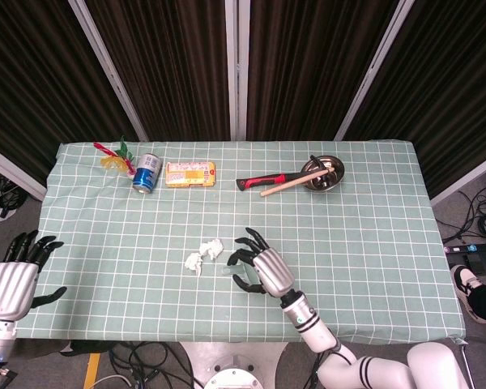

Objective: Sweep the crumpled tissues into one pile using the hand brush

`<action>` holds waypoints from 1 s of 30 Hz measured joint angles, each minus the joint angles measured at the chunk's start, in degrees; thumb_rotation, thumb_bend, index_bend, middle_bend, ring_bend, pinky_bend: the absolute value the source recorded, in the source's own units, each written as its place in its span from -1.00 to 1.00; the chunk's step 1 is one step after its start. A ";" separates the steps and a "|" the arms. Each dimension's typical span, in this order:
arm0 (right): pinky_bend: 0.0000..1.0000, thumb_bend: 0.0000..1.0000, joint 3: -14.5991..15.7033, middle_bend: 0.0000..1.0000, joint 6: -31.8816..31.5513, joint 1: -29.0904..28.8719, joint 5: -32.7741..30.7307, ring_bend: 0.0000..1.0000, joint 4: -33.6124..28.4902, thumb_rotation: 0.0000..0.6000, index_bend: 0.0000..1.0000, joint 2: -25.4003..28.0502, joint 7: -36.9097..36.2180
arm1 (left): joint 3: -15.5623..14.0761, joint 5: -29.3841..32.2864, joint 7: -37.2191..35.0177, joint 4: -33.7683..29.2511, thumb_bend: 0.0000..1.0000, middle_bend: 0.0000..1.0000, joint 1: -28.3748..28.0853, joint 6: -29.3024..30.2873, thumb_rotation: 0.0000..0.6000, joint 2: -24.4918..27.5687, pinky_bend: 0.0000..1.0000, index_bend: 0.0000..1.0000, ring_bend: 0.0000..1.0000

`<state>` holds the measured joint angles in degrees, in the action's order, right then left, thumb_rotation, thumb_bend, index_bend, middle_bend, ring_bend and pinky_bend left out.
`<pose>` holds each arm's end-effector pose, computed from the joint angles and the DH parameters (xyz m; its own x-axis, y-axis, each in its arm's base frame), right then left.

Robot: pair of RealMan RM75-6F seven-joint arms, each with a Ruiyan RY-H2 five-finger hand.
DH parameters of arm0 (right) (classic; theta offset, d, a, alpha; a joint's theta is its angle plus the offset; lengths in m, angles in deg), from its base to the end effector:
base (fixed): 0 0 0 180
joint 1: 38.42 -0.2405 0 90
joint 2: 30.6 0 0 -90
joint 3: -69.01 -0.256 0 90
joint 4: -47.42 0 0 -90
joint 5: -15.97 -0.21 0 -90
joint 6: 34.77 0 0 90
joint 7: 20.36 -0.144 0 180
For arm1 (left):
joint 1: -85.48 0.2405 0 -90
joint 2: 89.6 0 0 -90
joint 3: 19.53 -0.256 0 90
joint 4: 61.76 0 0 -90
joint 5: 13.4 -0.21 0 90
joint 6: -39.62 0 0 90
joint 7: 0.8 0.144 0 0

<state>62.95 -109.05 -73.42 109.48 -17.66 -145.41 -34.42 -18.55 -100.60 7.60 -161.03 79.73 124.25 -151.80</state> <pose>-0.0964 -0.2651 -0.1015 -0.0912 -0.2789 0.9560 -0.8117 -0.5353 -0.2336 -0.2867 0.1766 0.1524 0.4538 0.0373 0.8903 0.8905 -0.0551 -0.4516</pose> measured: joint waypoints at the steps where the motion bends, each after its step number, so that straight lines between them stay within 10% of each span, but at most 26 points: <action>1: -1.00 0.42 -0.61 0.20 0.38 -0.88 -0.04 -0.61 1.05 1.00 0.16 -1.08 0.25 | 0.00 0.08 0.05 -0.12 -1.00 -0.69 0.02 -0.03 1.00 0.05 -0.86 -0.58 -0.90; 11: -1.00 0.42 -5.23 0.19 0.66 -7.95 0.87 -0.61 11.35 1.00 0.16 -9.98 -1.29 | -0.09 0.41 0.03 -0.57 -1.00 -0.69 -0.08 -0.69 1.00 0.34 -0.86 -0.58 -0.90; 18: -1.00 0.42 -5.25 0.17 -0.55 -8.71 2.43 -0.61 5.50 1.00 0.16 -3.82 -2.70 | -0.11 0.38 -0.62 -0.06 -1.00 -0.69 -0.23 -1.05 1.00 0.18 -0.86 -0.58 -0.90; 30: -1.00 0.42 6.54 0.16 3.59 -3.68 3.40 -0.61 -16.36 1.00 0.16 15.74 -5.17 | -0.17 -0.01 0.23 -0.94 -1.00 -0.69 -0.55 -1.39 1.00 0.44 -0.86 -0.58 -0.90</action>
<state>69.49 -105.46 -77.10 112.88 -34.02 -129.68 -39.59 -18.72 -100.61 7.83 -161.97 79.18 122.86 -151.36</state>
